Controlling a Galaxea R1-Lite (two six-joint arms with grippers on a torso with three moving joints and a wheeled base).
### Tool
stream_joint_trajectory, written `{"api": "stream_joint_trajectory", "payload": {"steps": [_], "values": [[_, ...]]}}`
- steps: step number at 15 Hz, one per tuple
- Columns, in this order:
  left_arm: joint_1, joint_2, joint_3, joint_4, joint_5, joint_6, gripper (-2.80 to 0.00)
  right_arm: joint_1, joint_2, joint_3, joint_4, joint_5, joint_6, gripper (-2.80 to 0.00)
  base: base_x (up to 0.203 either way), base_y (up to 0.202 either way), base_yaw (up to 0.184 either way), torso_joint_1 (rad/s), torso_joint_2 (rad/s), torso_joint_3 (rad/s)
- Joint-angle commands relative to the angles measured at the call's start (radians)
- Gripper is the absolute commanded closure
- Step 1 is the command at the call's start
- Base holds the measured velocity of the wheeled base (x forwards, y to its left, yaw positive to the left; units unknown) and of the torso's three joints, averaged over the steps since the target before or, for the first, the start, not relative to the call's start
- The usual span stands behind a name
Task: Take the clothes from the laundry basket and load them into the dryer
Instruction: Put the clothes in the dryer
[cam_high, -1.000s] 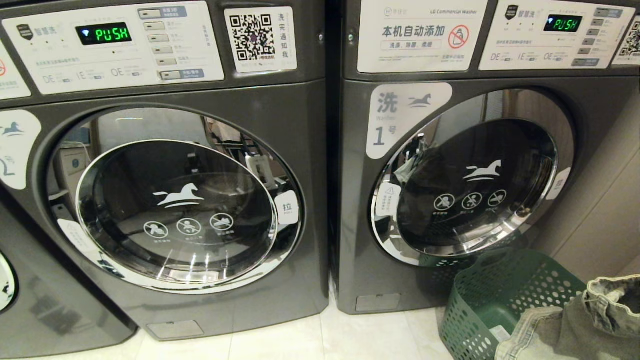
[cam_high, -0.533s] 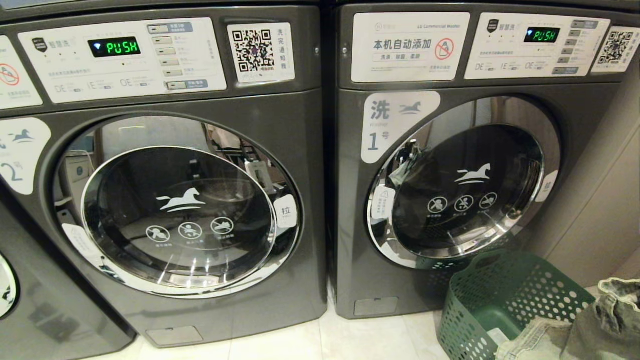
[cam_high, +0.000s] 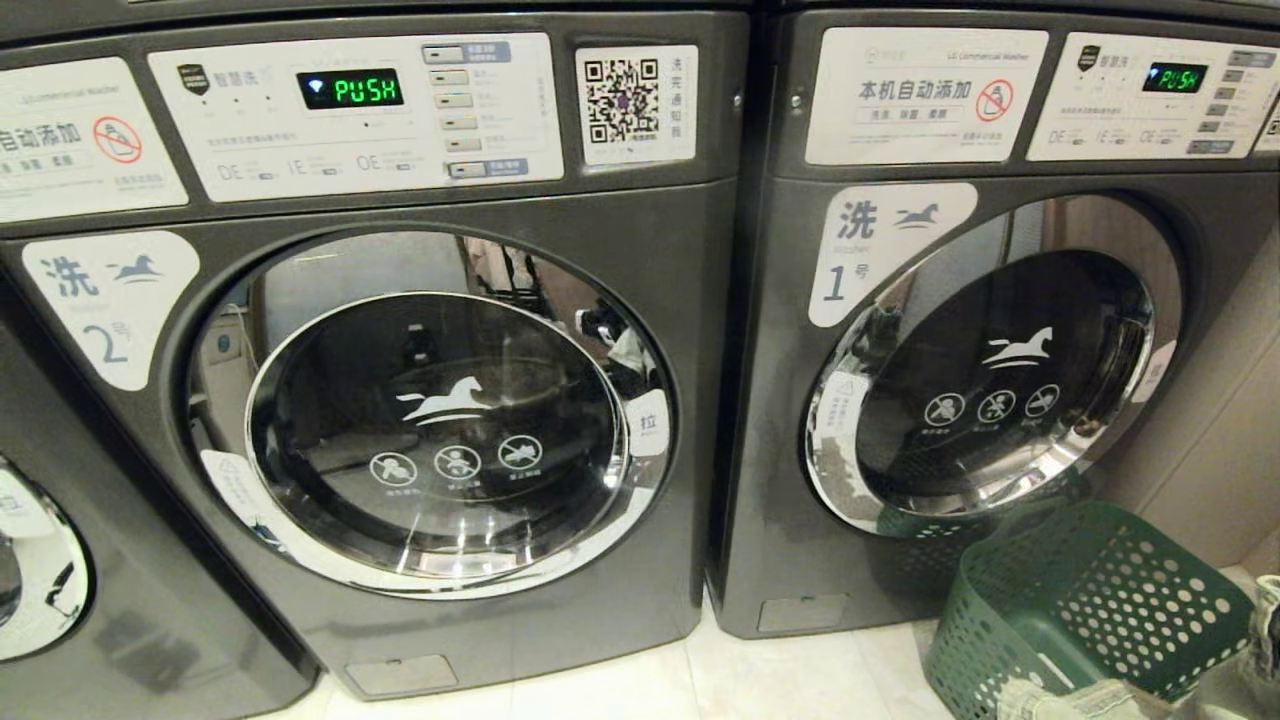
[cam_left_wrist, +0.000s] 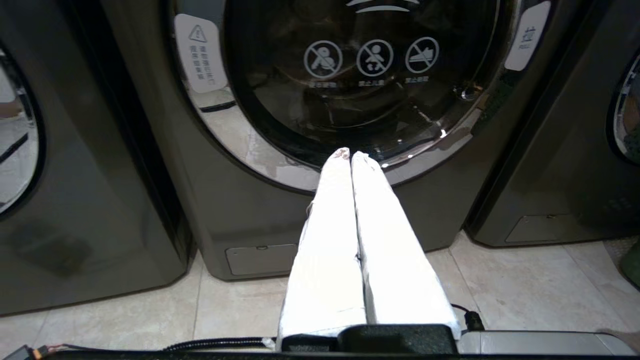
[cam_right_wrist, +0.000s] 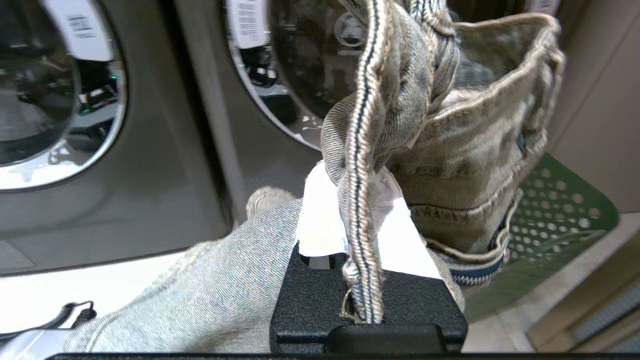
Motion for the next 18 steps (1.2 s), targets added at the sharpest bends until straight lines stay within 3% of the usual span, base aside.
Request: {"api": "stream_joint_trajectory", "payload": {"steps": [1, 18], "values": [[0.0, -0.002, 0.002, -0.001, 0.0, 0.0, 0.0, 0.0, 0.0, 0.002, -0.001, 0.0, -0.001, 0.0, 0.0, 0.195, 0.001, 0.003, 0.0, 0.003], [0.0, -0.002, 0.001, -0.001, 0.0, 0.0, 0.0, 0.0, 0.0, 0.002, -0.001, 0.002, -0.008, 0.0, 0.0, 0.187, -0.001, 0.002, 0.0, 0.002]]}}
